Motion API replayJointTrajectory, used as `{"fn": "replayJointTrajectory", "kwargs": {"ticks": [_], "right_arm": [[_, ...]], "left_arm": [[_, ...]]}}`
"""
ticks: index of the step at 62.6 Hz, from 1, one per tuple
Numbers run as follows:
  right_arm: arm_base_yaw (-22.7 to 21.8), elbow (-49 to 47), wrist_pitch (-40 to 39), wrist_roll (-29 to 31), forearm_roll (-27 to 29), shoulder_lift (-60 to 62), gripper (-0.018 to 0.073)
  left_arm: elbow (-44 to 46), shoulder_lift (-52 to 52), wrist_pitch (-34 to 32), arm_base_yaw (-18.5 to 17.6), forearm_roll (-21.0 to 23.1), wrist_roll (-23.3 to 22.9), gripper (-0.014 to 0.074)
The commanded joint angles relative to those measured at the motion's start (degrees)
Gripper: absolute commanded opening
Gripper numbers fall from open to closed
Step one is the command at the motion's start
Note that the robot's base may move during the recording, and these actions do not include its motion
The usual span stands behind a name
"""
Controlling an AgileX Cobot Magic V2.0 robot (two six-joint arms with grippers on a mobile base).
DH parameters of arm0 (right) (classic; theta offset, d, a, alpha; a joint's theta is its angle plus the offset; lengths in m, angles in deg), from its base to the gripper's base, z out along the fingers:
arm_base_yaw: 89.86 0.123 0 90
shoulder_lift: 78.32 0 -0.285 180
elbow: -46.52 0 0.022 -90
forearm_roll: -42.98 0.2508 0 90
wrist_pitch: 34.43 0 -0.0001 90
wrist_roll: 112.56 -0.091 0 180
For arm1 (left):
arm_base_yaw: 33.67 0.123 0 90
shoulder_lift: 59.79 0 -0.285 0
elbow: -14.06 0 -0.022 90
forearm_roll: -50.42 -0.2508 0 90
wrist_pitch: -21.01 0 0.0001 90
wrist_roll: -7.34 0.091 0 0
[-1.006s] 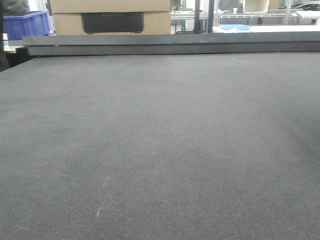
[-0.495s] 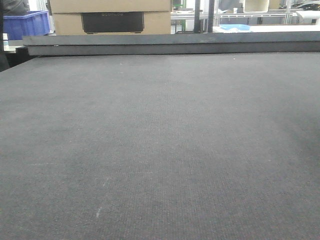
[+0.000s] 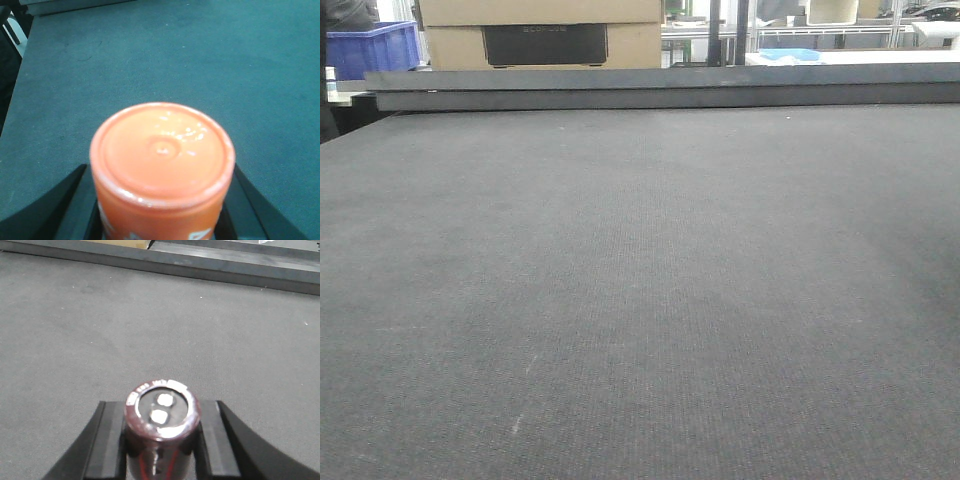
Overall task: Place cylindrical capacitor in blue bin on shelf
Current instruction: 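Raise both held cylinders clear of the table, then drive the base away from the table holding both cylinders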
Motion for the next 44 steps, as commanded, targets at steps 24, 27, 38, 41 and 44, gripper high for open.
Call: {"fn": "replayJointTrajectory", "kwargs": {"ticks": [24, 27, 38, 41, 44], "right_arm": [[0.1, -0.5, -1.1, 0.1, -0.1, 0.3, -0.0162], [0.1, -0.5, -1.1, 0.1, -0.1, 0.3, -0.0162], [0.1, -0.5, -1.1, 0.1, -0.1, 0.3, -0.0162], [0.1, -0.5, -1.1, 0.1, -0.1, 0.3, -0.0162], [0.1, -0.5, -1.1, 0.1, -0.1, 0.3, -0.0162]], "left_arm": [[0.2, 0.1, -0.9, 0.3, 0.0, 0.0, -0.0111], [0.2, 0.1, -0.9, 0.3, 0.0, 0.0, -0.0111], [0.2, 0.1, -0.9, 0.3, 0.0, 0.0, -0.0111], [0.2, 0.1, -0.9, 0.3, 0.0, 0.0, -0.0111], [0.2, 0.2, -0.9, 0.3, 0.0, 0.0, -0.0111]]}}
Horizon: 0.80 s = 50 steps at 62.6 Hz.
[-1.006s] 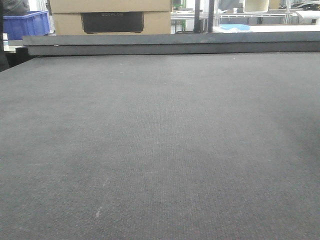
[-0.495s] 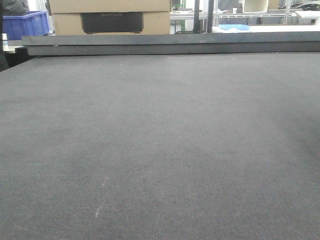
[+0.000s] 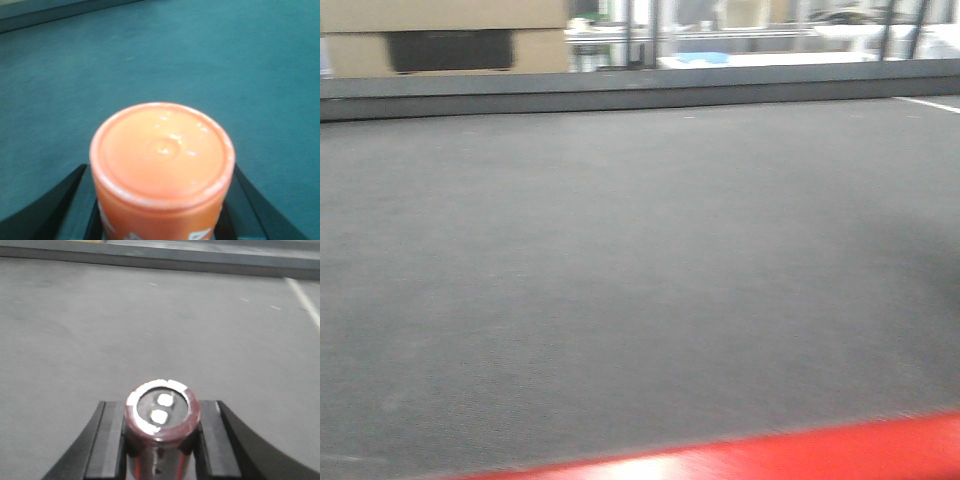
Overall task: Place cylindrical capacitor in blue bin on shelf
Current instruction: 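Drive the base away from the table holding both cylinders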
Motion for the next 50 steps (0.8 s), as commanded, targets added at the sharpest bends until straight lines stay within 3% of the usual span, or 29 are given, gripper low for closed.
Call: {"fn": "replayJointTrajectory", "kwargs": {"ticks": [1, 50], "right_arm": [[0.1, -0.5, -1.1, 0.1, -0.2, 0.3, -0.0162], [0.1, -0.5, -1.1, 0.1, -0.2, 0.3, -0.0162]], "left_arm": [[0.2, 0.2, -0.9, 0.3, 0.0, 0.0, -0.0111], [0.2, 0.2, -0.9, 0.3, 0.0, 0.0, -0.0111]]}}
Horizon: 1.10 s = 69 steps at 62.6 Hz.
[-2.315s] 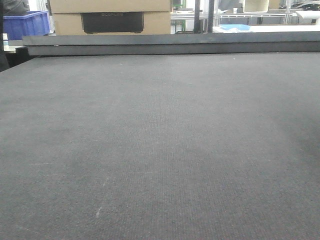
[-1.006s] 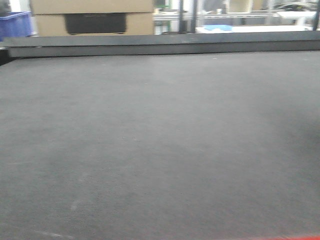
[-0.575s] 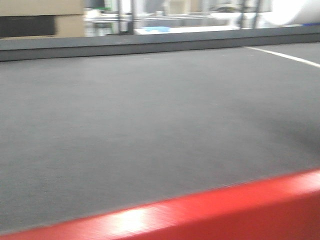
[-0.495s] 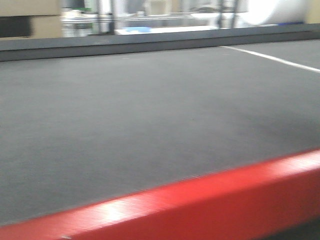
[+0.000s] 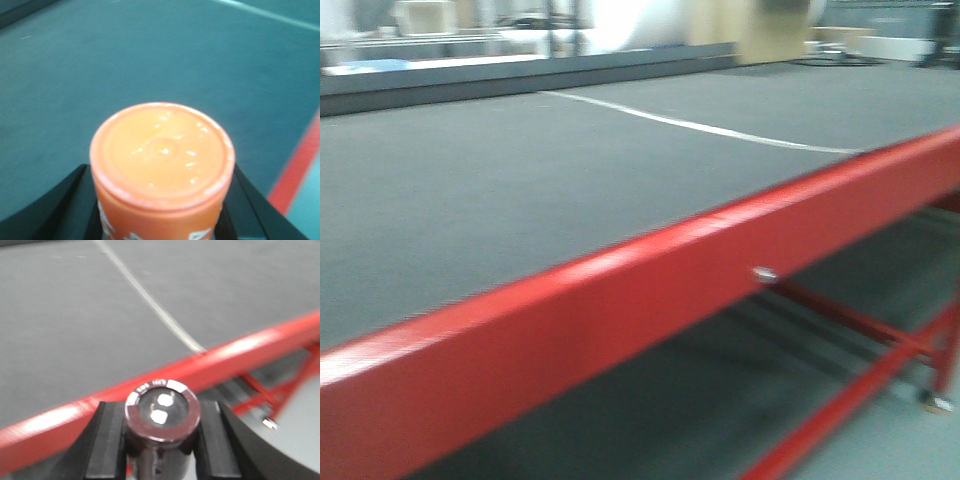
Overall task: Place cylindrical capacitor in blue bin on shelf
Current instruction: 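Drive the base away from the table holding both cylinders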
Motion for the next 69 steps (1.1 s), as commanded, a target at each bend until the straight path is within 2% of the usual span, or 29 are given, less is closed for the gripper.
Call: {"fn": "replayJointTrajectory", "kwargs": {"ticks": [1, 69], "right_arm": [[0.1, -0.5, -1.1, 0.1, -0.2, 0.3, -0.0162], [0.1, -0.5, -1.1, 0.1, -0.2, 0.3, -0.0162]], "left_arm": [[0.2, 0.2, -0.9, 0.3, 0.0, 0.0, -0.0111], [0.2, 0.2, -0.9, 0.3, 0.0, 0.0, -0.0111]]}}
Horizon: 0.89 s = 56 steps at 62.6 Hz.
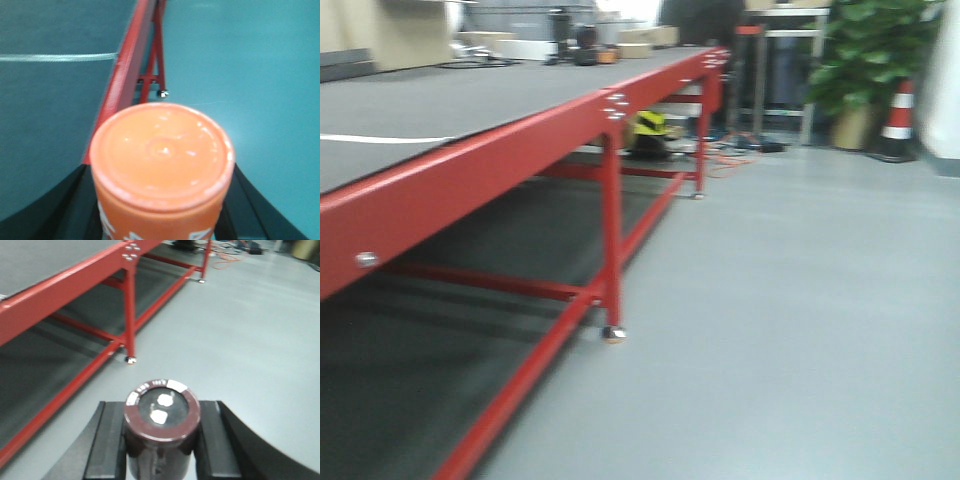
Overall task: Place cylindrical capacitor in blue bin on shelf
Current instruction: 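Drive the base away from the table holding both cylinders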
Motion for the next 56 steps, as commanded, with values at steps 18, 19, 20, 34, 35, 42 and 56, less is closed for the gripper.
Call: {"fn": "replayJointTrajectory", "kwargs": {"ticks": [18, 19, 20, 34, 35, 42, 56], "right_arm": [[0.1, -0.5, -1.1, 0.1, -0.2, 0.3, -0.0162], [0.1, -0.5, -1.1, 0.1, -0.2, 0.3, -0.0162], [0.1, -0.5, -1.1, 0.1, -0.2, 0.3, -0.0162], [0.1, -0.5, -1.1, 0.1, -0.2, 0.3, -0.0162], [0.1, -0.5, -1.1, 0.1, -0.2, 0.3, -0.0162], [0.1, -0.5, -1.1, 0.1, -0.2, 0.3, -0.0162], [0.1, -0.5, -1.1, 0.1, -0.2, 0.3, -0.0162]], "left_arm": [[0.2, 0.2, -0.9, 0.3, 0.0, 0.0, -0.0111], [0.2, 0.2, -0.9, 0.3, 0.0, 0.0, -0.0111], [0.2, 0.2, -0.9, 0.3, 0.0, 0.0, -0.0111], [0.2, 0.2, -0.9, 0.3, 0.0, 0.0, -0.0111], [0.2, 0.2, -0.9, 0.3, 0.0, 0.0, -0.0111], [0.2, 0.2, -0.9, 0.3, 0.0, 0.0, -0.0111], [0.2, 0.2, -0.9, 0.3, 0.0, 0.0, -0.0111]]}}
